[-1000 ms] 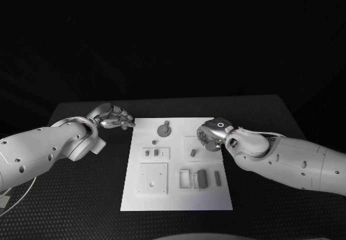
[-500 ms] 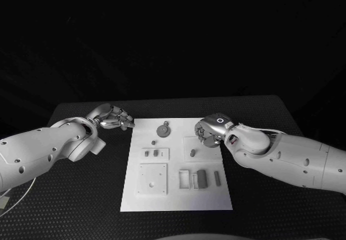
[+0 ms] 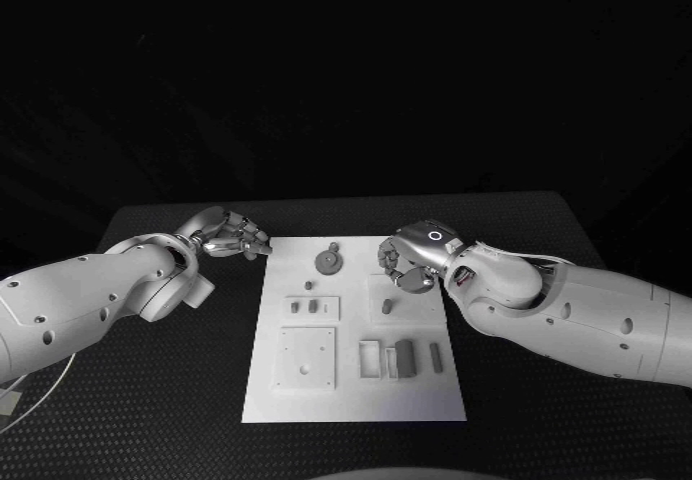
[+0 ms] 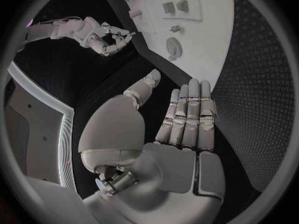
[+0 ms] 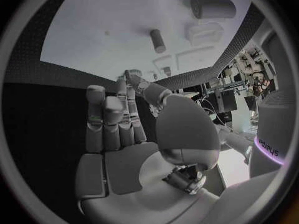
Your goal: Assemble the parts on the task board
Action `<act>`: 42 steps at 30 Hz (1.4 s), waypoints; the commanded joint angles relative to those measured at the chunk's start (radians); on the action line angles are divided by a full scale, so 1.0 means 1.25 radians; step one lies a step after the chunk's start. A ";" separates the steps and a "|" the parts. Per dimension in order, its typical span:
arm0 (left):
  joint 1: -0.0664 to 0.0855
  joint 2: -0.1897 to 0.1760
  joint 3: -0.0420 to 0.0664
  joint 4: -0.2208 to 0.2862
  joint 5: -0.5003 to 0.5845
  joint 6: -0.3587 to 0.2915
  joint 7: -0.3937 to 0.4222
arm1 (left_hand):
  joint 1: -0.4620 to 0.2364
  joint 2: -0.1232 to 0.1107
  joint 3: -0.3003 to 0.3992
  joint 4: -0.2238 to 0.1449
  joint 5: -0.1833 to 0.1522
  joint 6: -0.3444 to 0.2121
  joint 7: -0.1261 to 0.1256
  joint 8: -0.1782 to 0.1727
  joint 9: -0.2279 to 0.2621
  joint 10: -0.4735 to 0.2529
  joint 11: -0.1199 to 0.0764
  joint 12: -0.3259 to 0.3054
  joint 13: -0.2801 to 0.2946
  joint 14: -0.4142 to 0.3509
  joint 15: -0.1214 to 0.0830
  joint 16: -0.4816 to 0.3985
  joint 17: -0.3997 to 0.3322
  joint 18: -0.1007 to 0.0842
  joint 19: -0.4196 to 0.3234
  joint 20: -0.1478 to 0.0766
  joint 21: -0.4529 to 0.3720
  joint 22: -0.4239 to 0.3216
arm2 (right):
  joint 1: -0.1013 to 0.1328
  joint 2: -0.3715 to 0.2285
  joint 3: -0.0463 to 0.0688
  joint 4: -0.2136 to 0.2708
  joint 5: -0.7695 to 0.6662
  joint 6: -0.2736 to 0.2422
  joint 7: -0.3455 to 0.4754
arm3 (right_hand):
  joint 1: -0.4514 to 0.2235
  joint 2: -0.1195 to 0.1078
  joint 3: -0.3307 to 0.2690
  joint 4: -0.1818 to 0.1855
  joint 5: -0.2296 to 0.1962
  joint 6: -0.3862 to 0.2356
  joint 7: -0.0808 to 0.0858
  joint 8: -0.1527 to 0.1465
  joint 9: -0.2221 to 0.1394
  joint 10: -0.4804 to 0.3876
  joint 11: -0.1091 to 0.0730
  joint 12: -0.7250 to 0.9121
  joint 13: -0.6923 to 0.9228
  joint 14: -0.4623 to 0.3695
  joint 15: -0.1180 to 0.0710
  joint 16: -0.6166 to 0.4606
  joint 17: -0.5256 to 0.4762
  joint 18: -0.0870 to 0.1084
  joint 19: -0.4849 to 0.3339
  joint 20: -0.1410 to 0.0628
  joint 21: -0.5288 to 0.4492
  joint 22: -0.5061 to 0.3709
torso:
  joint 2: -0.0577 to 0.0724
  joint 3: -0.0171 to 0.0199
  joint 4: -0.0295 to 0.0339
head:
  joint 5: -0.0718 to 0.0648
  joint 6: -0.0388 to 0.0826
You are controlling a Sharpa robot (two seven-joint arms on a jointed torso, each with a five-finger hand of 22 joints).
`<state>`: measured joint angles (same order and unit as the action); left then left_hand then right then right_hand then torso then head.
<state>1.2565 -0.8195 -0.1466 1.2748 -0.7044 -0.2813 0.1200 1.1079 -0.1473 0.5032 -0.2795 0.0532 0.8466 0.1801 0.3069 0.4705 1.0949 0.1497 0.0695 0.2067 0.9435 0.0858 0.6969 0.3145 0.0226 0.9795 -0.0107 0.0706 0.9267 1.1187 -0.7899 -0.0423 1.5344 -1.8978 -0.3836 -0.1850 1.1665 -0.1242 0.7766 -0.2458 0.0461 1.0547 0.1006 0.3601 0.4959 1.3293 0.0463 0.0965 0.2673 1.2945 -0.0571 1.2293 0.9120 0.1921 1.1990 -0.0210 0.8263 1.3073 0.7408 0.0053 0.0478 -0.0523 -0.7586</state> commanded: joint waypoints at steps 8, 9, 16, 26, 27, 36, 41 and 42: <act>0.001 0.007 0.001 -0.004 -0.002 0.005 0.005 | 0.006 -0.001 -0.006 0.000 -0.003 -0.003 0.003 0.003 -0.001 -0.001 0.004 0.000 -0.001 0.006 -0.001 -0.005 0.002 0.013 0.005 0.001 0.003 -0.001 | -0.003 0.047 0.000 0.049 0.005 0.006 0.015 | 0.001 -0.005 0.005 0.000 0.005 0.006 0.000 0.002 0.002 0.006 -0.001 0.004 0.001 0.001 -0.007 0.003 0.001 0.056 0.000 -0.007 0.002 0.014 | 0.000 0.0000 0.0001 | 0.018 0.000; 0.001 0.008 0.001 -0.004 -0.002 0.005 0.006 | 0.006 -0.001 -0.006 0.000 -0.003 -0.003 0.003 0.003 -0.001 -0.001 0.004 0.000 -0.001 0.006 -0.001 -0.005 0.002 0.013 0.005 0.001 0.003 -0.002 | -0.005 0.055 0.000 0.050 0.005 0.006 0.016 | 0.001 -0.005 0.005 0.000 0.005 0.006 0.000 0.002 0.002 0.006 -0.001 0.004 0.001 0.001 -0.007 0.003 0.001 0.056 0.000 -0.007 0.002 0.014 | 0.000 -0.0002 0.0000 | 0.020 0.000; 0.001 0.012 0.001 -0.005 -0.002 0.004 0.007 | 0.006 -0.001 -0.006 0.001 -0.003 -0.003 0.004 0.003 -0.001 -0.001 0.004 0.000 -0.001 0.006 -0.001 -0.006 0.003 0.013 0.006 0.001 0.003 -0.002 | -0.025 0.102 -0.003 0.045 0.004 0.011 0.024 | 0.001 -0.004 0.006 0.000 0.005 0.006 0.000 0.001 0.002 0.006 -0.001 0.004 0.001 0.001 -0.007 0.003 0.001 0.056 0.000 -0.007 0.002 0.014 | 0.000 -0.0005 0.0010 | 0.034 -0.001; 0.001 0.014 0.001 -0.007 -0.002 -0.001 0.008 | 0.006 -0.001 -0.007 0.001 -0.003 -0.002 0.003 0.003 -0.001 0.000 0.003 0.000 -0.002 0.005 -0.001 -0.009 0.004 0.012 0.005 0.001 0.002 -0.003 | -0.053 0.146 -0.028 0.024 0.000 0.023 0.033 | 0.001 -0.002 0.006 0.000 0.005 0.004 0.000 0.001 0.002 0.005 -0.001 0.003 0.000 0.000 -0.007 0.003 0.001 0.056 0.000 -0.007 0.001 0.014 | 0.001 -0.0004 0.0008 | 0.056 -0.008; 0.001 0.014 0.001 -0.007 -0.002 -0.001 0.008 | 0.006 -0.001 -0.007 0.001 -0.003 -0.002 0.003 0.003 -0.001 0.000 0.003 0.000 -0.002 0.005 -0.001 -0.009 0.004 0.012 0.005 0.001 0.002 -0.003 | -0.056 0.149 -0.030 0.022 0.000 0.025 0.033 | 0.001 -0.002 0.006 0.000 0.005 0.004 0.000 0.001 0.002 0.005 -0.001 0.002 0.000 0.000 -0.007 0.003 0.001 0.056 0.000 -0.007 0.001 0.014 | 0.001 -0.0004 0.0004 | 0.058 -0.009; 0.001 0.016 0.001 -0.007 -0.002 -0.001 0.008 | 0.006 -0.001 -0.007 0.001 -0.003 -0.002 0.003 0.003 -0.001 0.000 0.003 0.000 -0.002 0.005 -0.001 -0.010 0.005 0.011 0.004 0.001 0.001 -0.004 | -0.080 0.172 -0.046 -0.001 0.001 0.028 0.038 | 0.000 -0.001 0.006 0.000 0.005 0.004 0.001 0.000 0.002 0.005 -0.001 0.002 0.000 0.000 -0.007 0.003 0.001 0.056 0.000 -0.007 0.001 0.014 | 0.001 -0.0002 0.0001 | 0.066 -0.015; 0.001 0.018 0.001 -0.007 -0.002 -0.001 0.008 | 0.006 -0.001 -0.007 0.001 -0.003 -0.002 0.003 0.003 -0.001 0.000 0.003 0.000 -0.002 0.004 -0.001 -0.010 0.005 0.011 0.004 0.000 0.001 -0.004 | -0.088 0.185 -0.048 -0.014 0.001 0.031 0.041 | 0.000 0.000 0.006 0.000 0.005 0.003 0.001 0.000 0.002 0.005 -0.001 0.002 0.000 0.000 -0.007 0.002 0.001 0.056 0.000 -0.007 0.001 0.014 | 0.001 0.0006 0.0007 | 0.069 -0.019; 0.001 0.018 0.001 -0.007 -0.002 0.000 0.007 | 0.006 -0.001 -0.007 0.001 -0.003 -0.002 0.003 0.003 -0.002 0.000 0.003 0.000 -0.002 0.004 -0.001 -0.010 0.005 0.011 0.004 0.000 0.001 -0.004 | -0.088 0.186 -0.048 -0.016 0.001 0.031 0.042 | 0.000 0.000 0.006 0.000 0.005 0.003 0.001 0.000 0.002 0.004 -0.001 0.002 0.000 0.000 -0.007 0.002 0.001 0.056 0.000 -0.007 0.001 0.014 | 0.001 0.0006 0.0009 | 0.069 -0.020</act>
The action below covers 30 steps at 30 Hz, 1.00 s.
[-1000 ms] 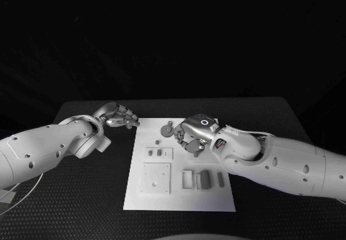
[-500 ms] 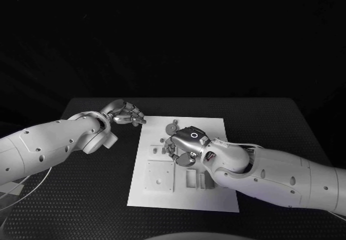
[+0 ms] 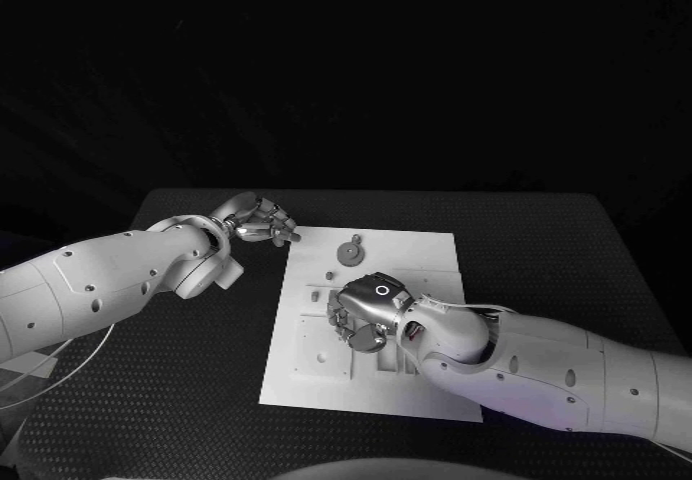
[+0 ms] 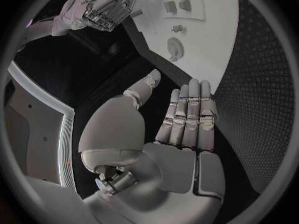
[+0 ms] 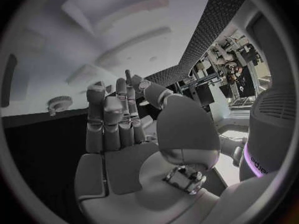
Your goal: Assemble the parts on the task board
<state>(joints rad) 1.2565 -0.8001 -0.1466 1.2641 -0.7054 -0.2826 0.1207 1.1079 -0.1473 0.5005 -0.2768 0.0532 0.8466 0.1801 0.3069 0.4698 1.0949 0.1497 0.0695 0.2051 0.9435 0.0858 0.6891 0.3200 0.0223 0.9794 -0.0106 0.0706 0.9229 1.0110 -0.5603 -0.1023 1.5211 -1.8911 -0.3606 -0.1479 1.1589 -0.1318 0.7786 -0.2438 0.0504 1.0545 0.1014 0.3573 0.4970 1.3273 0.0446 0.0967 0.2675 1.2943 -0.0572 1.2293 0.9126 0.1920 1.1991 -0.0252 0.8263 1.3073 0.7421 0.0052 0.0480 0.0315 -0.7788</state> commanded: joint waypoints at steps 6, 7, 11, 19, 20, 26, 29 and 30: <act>0.001 0.002 0.001 0.001 -0.001 0.001 0.006 | 0.005 -0.001 -0.005 -0.001 -0.003 -0.002 0.003 0.003 -0.001 0.000 0.003 0.000 -0.001 0.004 -0.001 -0.004 0.001 0.011 0.004 0.000 0.001 -0.001 | -0.006 0.005 -0.004 -0.013 -0.004 0.016 0.013 | 0.006 0.007 0.004 -0.002 0.001 0.003 0.000 0.002 0.002 0.006 0.001 0.001 0.000 0.000 -0.007 0.002 0.001 0.056 0.000 -0.004 0.001 0.014 | 0.000 -0.0003 -0.0003 | 0.004 -0.007; 0.001 0.003 0.001 0.001 -0.001 0.001 0.006 | 0.005 -0.001 -0.005 -0.001 -0.003 -0.002 0.003 0.003 -0.001 0.000 0.003 0.000 -0.001 0.004 -0.001 -0.005 0.002 0.011 0.004 0.000 0.001 -0.001 | -0.006 0.005 -0.004 -0.014 -0.004 0.017 0.013 | 0.006 0.007 0.004 -0.002 0.001 0.003 0.000 0.002 0.002 0.006 0.001 0.001 0.000 0.000 -0.007 0.002 0.001 0.056 0.000 -0.004 0.001 0.014 | 0.000 -0.0002 -0.0004 | 0.004 -0.008; 0.001 0.002 0.001 0.001 -0.001 0.002 0.006 | 0.005 -0.001 -0.005 -0.001 -0.003 -0.002 0.003 0.003 -0.001 0.000 0.003 0.000 -0.001 0.004 -0.001 -0.005 0.002 0.011 0.004 0.000 0.001 -0.001 | -0.006 0.003 -0.005 -0.011 -0.001 0.025 0.012 | 0.005 0.007 0.004 -0.002 0.001 0.003 0.000 0.002 0.002 0.006 0.001 0.001 0.000 0.000 -0.007 0.002 0.001 0.056 0.000 -0.004 0.001 0.013 | 0.000 0.0000 0.0002 | 0.006 -0.011; 0.001 0.000 0.001 0.001 -0.001 0.003 0.004 | 0.005 -0.001 -0.005 -0.001 -0.003 -0.002 0.003 0.003 -0.001 0.000 0.003 0.000 -0.001 0.004 0.000 -0.005 0.002 0.011 0.004 0.000 0.000 -0.002 | -0.007 -0.002 -0.006 0.000 0.004 0.028 0.014 | 0.004 0.008 0.003 -0.002 0.001 0.003 0.001 0.002 0.002 0.006 0.001 0.000 0.000 0.000 -0.007 0.002 0.001 0.056 0.000 -0.004 0.001 0.013 | 0.000 -0.0003 0.0000 | 0.008 -0.013; 0.001 0.000 0.001 0.001 -0.001 0.003 0.003 | 0.005 -0.001 -0.005 -0.001 -0.003 -0.002 0.003 0.003 -0.001 0.000 0.003 0.000 -0.001 0.004 0.000 -0.006 0.002 0.011 0.004 0.000 0.000 -0.002 | -0.007 -0.003 -0.006 0.000 0.004 0.029 0.014 | 0.004 0.008 0.003 -0.002 0.001 0.003 0.001 0.002 0.002 0.006 0.001 0.000 0.000 0.000 -0.007 0.002 0.001 0.056 0.000 -0.004 0.001 0.013 | 0.000 -0.0003 0.0000 | 0.008 -0.013; 0.001 -0.001 0.001 0.002 -0.001 0.003 0.003 | 0.005 -0.002 -0.005 -0.001 -0.003 -0.002 0.003 0.003 -0.001 0.000 0.003 0.000 -0.002 0.004 0.000 -0.006 0.003 0.011 0.003 0.000 0.000 -0.002 | -0.007 -0.005 -0.006 0.002 0.004 0.030 0.014 | 0.004 0.008 0.003 -0.003 0.001 0.002 0.001 0.001 0.002 0.005 0.001 0.000 0.000 0.000 -0.007 0.002 0.001 0.056 0.000 -0.004 0.001 0.013 | 0.000 -0.0004 0.0003 | 0.008 -0.014; 0.001 -0.001 0.000 0.003 -0.001 0.003 0.003 | 0.005 -0.002 -0.005 -0.001 -0.003 -0.002 0.003 0.003 -0.001 0.000 0.003 0.000 -0.002 0.003 0.000 -0.007 0.003 0.010 0.003 0.000 0.000 -0.002 | -0.007 -0.007 -0.006 0.002 0.004 0.032 0.014 | 0.004 0.009 0.003 -0.003 0.001 0.002 0.001 0.001 0.002 0.005 0.001 0.000 0.000 0.000 -0.007 0.002 0.001 0.056 0.000 -0.004 0.001 0.013 | 0.000 -0.0003 0.0000 | 0.009 -0.014; 0.001 -0.002 0.000 0.003 -0.001 0.003 0.002 | 0.005 -0.002 -0.005 -0.001 -0.003 -0.002 0.003 0.003 -0.001 0.000 0.003 0.000 -0.002 0.003 0.000 -0.007 0.003 0.010 0.003 0.000 0.000 -0.002 | -0.007 -0.007 -0.006 0.001 0.005 0.032 0.014 | 0.004 0.009 0.003 -0.003 0.001 0.002 0.001 0.001 0.002 0.005 0.001 0.000 0.000 0.000 -0.007 0.002 0.001 0.056 0.000 -0.004 0.001 0.013 | 0.000 -0.0002 -0.0001 | 0.010 -0.014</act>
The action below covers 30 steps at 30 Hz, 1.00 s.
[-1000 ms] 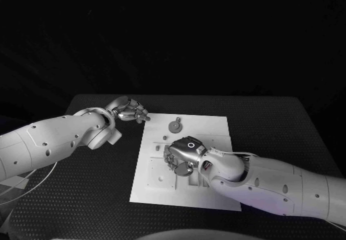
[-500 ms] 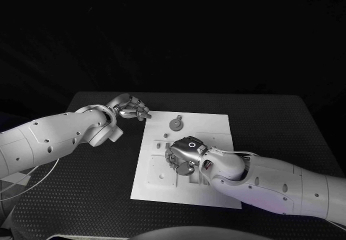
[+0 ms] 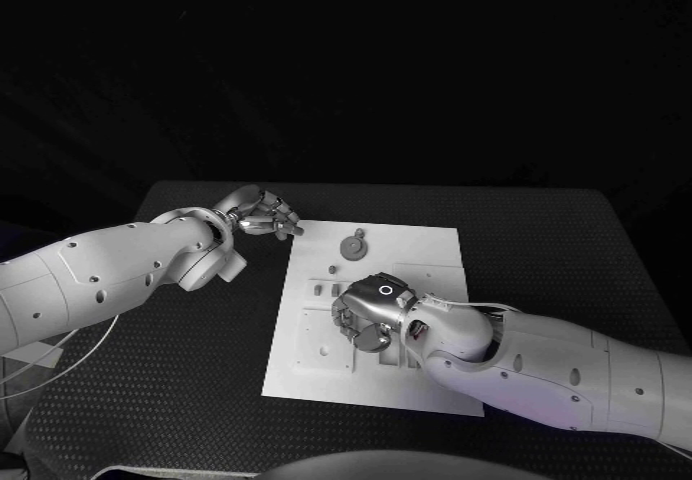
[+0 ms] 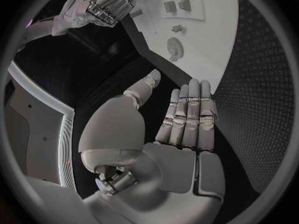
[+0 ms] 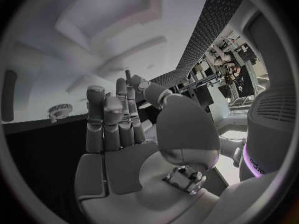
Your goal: Assemble the parts on the task board
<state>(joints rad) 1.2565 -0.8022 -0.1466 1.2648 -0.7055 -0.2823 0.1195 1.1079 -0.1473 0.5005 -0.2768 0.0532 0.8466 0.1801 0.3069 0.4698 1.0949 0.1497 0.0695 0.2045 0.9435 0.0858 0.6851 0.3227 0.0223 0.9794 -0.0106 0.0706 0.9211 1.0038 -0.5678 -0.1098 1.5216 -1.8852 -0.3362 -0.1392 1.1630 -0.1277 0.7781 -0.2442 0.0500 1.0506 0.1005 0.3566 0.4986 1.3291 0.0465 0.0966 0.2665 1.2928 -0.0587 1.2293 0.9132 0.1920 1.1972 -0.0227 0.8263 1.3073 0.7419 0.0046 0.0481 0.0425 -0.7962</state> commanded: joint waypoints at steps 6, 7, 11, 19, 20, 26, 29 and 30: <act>0.001 -0.001 0.000 0.003 -0.001 0.003 0.003 | 0.005 -0.002 -0.005 -0.001 -0.003 -0.002 0.003 0.003 -0.001 0.000 0.003 0.000 -0.002 0.003 0.000 -0.004 0.001 0.010 0.003 0.000 0.000 -0.001 | -0.001 -0.001 -0.001 -0.007 0.000 0.018 0.006 | 0.000 0.006 0.003 -0.003 0.002 0.005 0.002 0.002 0.001 0.004 0.000 0.000 0.001 0.001 -0.005 0.002 0.001 0.056 0.002 -0.006 0.001 0.013 | 0.000 0.0002 -0.0005 | 0.001 0.000; 0.001 -0.001 0.000 0.003 -0.001 0.003 0.003 | 0.005 -0.002 -0.005 -0.001 -0.003 -0.002 0.003 0.003 -0.001 0.000 0.003 0.000 -0.002 0.003 0.000 -0.004 0.001 0.010 0.003 0.000 0.000 -0.001 | -0.001 -0.001 -0.001 -0.008 0.000 0.020 0.006 | 0.000 0.006 0.003 -0.003 0.002 0.005 0.002 0.002 0.001 0.004 0.000 0.000 0.001 0.001 -0.005 0.002 0.001 0.056 0.002 -0.006 0.001 0.013 | 0.000 0.0002 -0.0004 | 0.000 0.000; 0.001 -0.001 0.000 0.003 -0.001 0.003 0.003 | 0.006 -0.002 -0.005 -0.001 -0.003 -0.003 0.003 0.003 -0.001 0.000 0.003 0.000 -0.002 0.003 0.000 -0.005 0.002 0.010 0.003 0.000 0.000 -0.001 | -0.001 -0.001 -0.001 -0.011 0.000 0.028 0.006 | -0.001 0.006 0.003 -0.003 0.002 0.005 0.002 0.002 0.001 0.004 0.000 -0.001 0.001 0.001 -0.005 0.002 0.001 0.056 0.001 -0.006 0.001 0.013 | 0.000 0.0003 -0.0006 | -0.001 0.000; 0.001 -0.001 0.000 0.004 -0.001 0.002 0.003 | 0.006 -0.002 -0.005 -0.001 -0.003 -0.002 0.003 0.003 -0.001 0.000 0.003 0.000 -0.002 0.003 0.000 -0.005 0.002 0.010 0.003 0.000 -0.001 -0.002 | -0.001 0.003 -0.006 -0.016 0.000 0.042 0.008 | -0.001 0.007 0.003 -0.004 0.002 0.004 0.002 0.001 0.001 0.004 0.000 -0.001 0.001 0.001 -0.005 0.002 0.001 0.056 0.001 -0.006 0.001 0.013 | 0.000 0.0004 -0.0005 | -0.002 -0.001; 0.001 -0.002 0.000 0.004 -0.001 0.002 0.003 | 0.006 -0.002 -0.005 -0.001 -0.003 -0.002 0.003 0.003 -0.001 0.000 0.003 0.000 -0.002 0.003 0.000 -0.005 0.003 0.010 0.003 0.000 -0.001 -0.002 | -0.001 0.004 -0.007 -0.017 0.001 0.042 0.009 | -0.002 0.007 0.003 -0.004 0.002 0.004 0.002 0.001 0.001 0.004 0.000 -0.001 0.001 0.001 -0.005 0.002 0.001 0.056 0.001 -0.006 0.001 0.013 | 0.000 0.0004 -0.0005 | -0.002 -0.001; 0.001 -0.002 0.001 0.004 -0.001 0.002 0.003 | 0.006 -0.002 -0.005 -0.001 -0.003 -0.002 0.003 0.003 -0.001 0.000 0.003 0.000 -0.002 0.003 0.000 -0.006 0.003 0.010 0.002 0.000 -0.001 -0.002 | -0.001 0.010 -0.010 -0.020 0.003 0.044 0.010 | -0.003 0.007 0.002 -0.004 0.002 0.004 0.002 0.001 0.002 0.004 0.000 -0.002 0.001 0.001 -0.005 0.002 0.001 0.056 0.001 -0.006 0.001 0.013 | 0.000 0.0006 -0.0002 | -0.002 -0.001; 0.001 -0.002 0.001 0.005 -0.001 0.001 0.003 | 0.006 -0.002 -0.005 -0.001 -0.003 -0.002 0.003 0.003 -0.001 0.000 0.003 0.000 -0.002 0.003 0.000 -0.006 0.003 0.010 0.002 0.000 -0.001 -0.002 | -0.001 0.010 -0.010 -0.019 0.003 0.047 0.011 | -0.003 0.008 0.002 -0.004 0.002 0.004 0.002 0.001 0.002 0.003 0.000 -0.002 0.001 0.001 -0.005 0.001 0.001 0.056 0.001 -0.006 0.000 0.013 | 0.000 0.0003 0.0002 | -0.002 -0.002; 0.001 -0.002 0.001 0.005 -0.001 0.002 0.003 | 0.006 -0.002 -0.005 -0.001 -0.003 -0.002 0.003 0.003 -0.001 0.000 0.003 0.000 -0.002 0.003 0.000 -0.006 0.004 0.010 0.002 0.000 -0.001 -0.002 | -0.001 0.011 -0.010 -0.019 0.003 0.046 0.011 | -0.003 0.008 0.002 -0.004 0.002 0.004 0.002 0.001 0.002 0.003 0.000 -0.002 0.001 0.001 -0.005 0.001 0.001 0.056 0.001 -0.006 0.000 0.013 | 0.000 0.0002 -0.0001 | -0.002 -0.002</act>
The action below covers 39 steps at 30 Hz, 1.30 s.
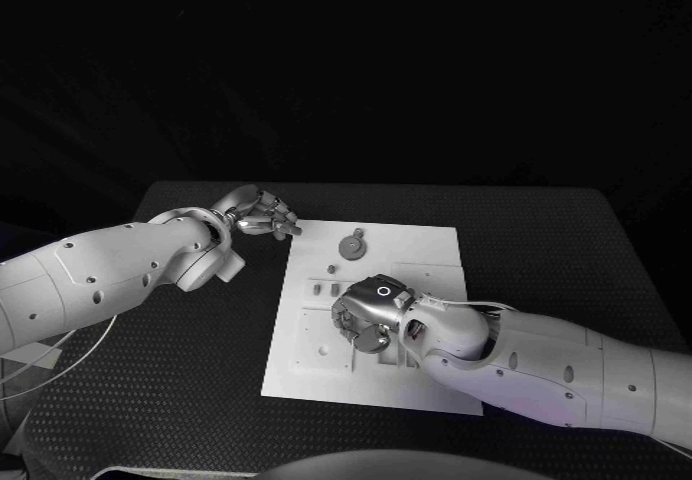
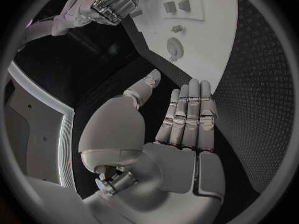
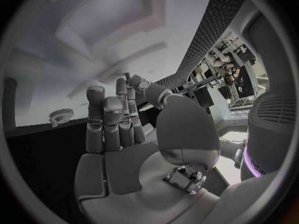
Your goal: Assemble the parts on the task board
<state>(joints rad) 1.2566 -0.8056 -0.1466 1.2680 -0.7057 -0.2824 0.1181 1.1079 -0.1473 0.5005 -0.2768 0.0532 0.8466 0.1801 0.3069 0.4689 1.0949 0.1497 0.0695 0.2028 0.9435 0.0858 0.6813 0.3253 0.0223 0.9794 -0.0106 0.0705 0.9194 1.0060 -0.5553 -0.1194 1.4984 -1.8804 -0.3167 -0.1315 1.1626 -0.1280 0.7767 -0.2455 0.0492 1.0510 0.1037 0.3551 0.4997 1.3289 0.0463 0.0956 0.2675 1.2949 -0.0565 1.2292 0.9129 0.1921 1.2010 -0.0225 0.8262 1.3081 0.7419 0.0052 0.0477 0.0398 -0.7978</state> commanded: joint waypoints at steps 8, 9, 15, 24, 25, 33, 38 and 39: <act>0.001 0.000 0.001 0.003 -0.001 0.001 0.004 | 0.006 -0.002 -0.005 -0.001 -0.003 -0.002 0.003 0.004 -0.001 0.000 0.004 0.000 -0.001 0.003 0.000 -0.004 0.002 0.010 0.002 0.000 -0.001 -0.001 | -0.003 0.005 -0.004 -0.004 0.002 0.043 0.007 | -0.004 0.008 0.003 -0.004 0.002 0.003 0.000 0.002 0.001 0.003 0.001 -0.002 0.000 -0.001 -0.006 0.001 0.001 0.056 -0.003 -0.005 0.000 0.012 | 0.000 -0.0007 0.0002 | -0.001 -0.001; 0.001 0.000 0.001 0.003 -0.001 0.001 0.004 | 0.006 -0.002 -0.005 -0.001 -0.003 -0.002 0.003 0.004 -0.001 0.000 0.004 0.000 -0.001 0.003 0.000 -0.004 0.002 0.010 0.002 0.000 -0.001 -0.001 | -0.003 0.007 -0.005 -0.006 0.003 0.043 0.007 | -0.005 0.009 0.003 -0.004 0.002 0.003 0.000 0.002 0.001 0.003 0.001 -0.002 0.000 -0.001 -0.006 0.001 0.001 0.056 -0.003 -0.005 0.000 0.012 | 0.000 -0.0007 0.0003 | -0.001 -0.002; 0.001 -0.001 0.001 0.004 -0.001 0.001 0.003 | 0.006 -0.002 -0.005 -0.001 -0.003 -0.002 0.003 0.004 -0.001 0.000 0.004 0.000 -0.002 0.003 0.000 -0.005 0.003 0.009 0.002 0.000 -0.001 -0.001 | -0.003 0.014 -0.010 -0.019 0.035 0.028 0.017 | -0.014 0.005 0.000 -0.003 0.002 -0.019 0.009 -0.010 0.000 -0.019 0.010 -0.017 -0.006 -0.003 0.002 -0.001 0.002 0.056 -0.007 -0.003 -0.003 0.012 | 0.000 -0.0006 0.0002 | -0.001 -0.002; 0.001 -0.002 0.001 0.004 -0.001 0.000 0.003 | 0.007 -0.002 -0.005 -0.001 -0.003 -0.003 0.003 0.004 -0.001 0.000 0.004 0.000 -0.002 0.003 0.000 -0.005 0.004 0.009 0.002 0.000 -0.001 -0.002 | -0.003 0.010 -0.012 -0.022 0.054 -0.002 0.024 | -0.052 -0.042 -0.075 -0.014 0.002 -0.130 0.054 -0.067 -0.019 -0.098 0.037 -0.025 -0.025 -0.013 0.029 0.001 0.006 0.056 -0.015 0.000 -0.005 0.012 | 0.000 -0.0004 -0.0001 | 0.000 -0.001; 0.001 -0.002 0.001 0.004 -0.001 0.000 0.003 | 0.007 -0.003 -0.005 -0.001 -0.003 -0.003 0.003 0.004 -0.001 0.000 0.004 0.000 -0.002 0.003 0.000 -0.005 0.004 0.009 0.002 0.000 -0.001 -0.002 | -0.003 0.009 -0.012 -0.022 0.054 -0.004 0.024 | -0.052 -0.043 -0.078 -0.015 0.002 -0.133 0.053 -0.068 -0.020 -0.100 0.038 -0.025 -0.026 -0.013 0.030 0.001 0.006 0.056 -0.015 0.000 -0.006 0.012 | 0.000 -0.0004 0.0001 | -0.001 -0.001; 0.001 -0.003 0.001 0.004 -0.001 0.002 0.003 | 0.007 -0.004 -0.006 -0.001 -0.003 -0.003 0.003 0.003 -0.001 -0.002 0.004 -0.001 -0.003 0.003 0.001 -0.007 0.005 0.009 0.001 0.000 -0.001 -0.003 | -0.002 -0.008 -0.012 -0.008 0.056 -0.023 0.022 | -0.049 -0.062 -0.092 -0.014 0.002 -0.157 0.064 -0.078 -0.027 -0.129 0.047 -0.025 -0.035 -0.021 0.039 0.000 0.005 0.056 -0.020 0.003 -0.011 0.010 | 0.000 0.0003 0.0001 | 0.000 0.000; 0.001 -0.003 0.001 0.004 -0.001 0.002 0.004 | 0.007 -0.005 -0.006 -0.001 -0.003 -0.003 0.002 0.003 -0.001 -0.002 0.004 -0.001 -0.003 0.002 0.001 -0.008 0.006 0.009 0.001 0.000 -0.001 -0.003 | -0.001 -0.037 -0.011 0.019 0.056 -0.044 0.021 | -0.048 -0.067 -0.093 -0.012 0.002 -0.158 0.064 -0.078 -0.028 -0.131 0.048 -0.024 -0.036 -0.022 0.040 0.000 0.005 0.056 -0.020 0.004 -0.012 0.010 | 0.000 0.0008 -0.0009 | -0.001 0.003; 0.001 -0.003 0.001 0.003 -0.001 0.003 0.004 | 0.007 -0.005 -0.006 -0.001 -0.003 -0.003 0.002 0.003 -0.001 -0.002 0.004 -0.001 -0.003 0.002 0.001 -0.008 0.006 0.009 0.001 0.000 -0.001 -0.003 | 0.003 -0.044 -0.010 0.025 0.056 -0.050 0.021 | -0.048 -0.067 -0.093 -0.012 0.002 -0.158 0.064 -0.078 -0.028 -0.131 0.048 -0.024 -0.036 -0.022 0.040 0.000 0.005 0.056 -0.020 0.004 -0.012 0.010 | 0.000 0.0008 -0.0009 | -0.001 0.003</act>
<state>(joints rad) 1.2567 -0.8106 -0.1466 1.2701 -0.7058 -0.2823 0.1169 1.1117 -0.1512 0.4978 -0.2796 0.0532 0.8465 0.1801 0.3069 0.4683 1.0949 0.1497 0.0695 0.2000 0.9435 0.0858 0.6774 0.3315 0.0222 0.9794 -0.0106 0.0706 0.9166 1.0060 -0.6061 -0.1334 1.5206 -1.8116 -0.3501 -0.1068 1.1033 -0.2029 0.6650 -0.2634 0.0465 0.8573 0.1796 0.2609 0.4662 1.1862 0.0931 0.0639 0.2233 1.2677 -0.0152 1.2292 0.9195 0.1819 1.1787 -0.0194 0.8171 1.3077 0.7414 0.0057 0.0474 0.0387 -0.7958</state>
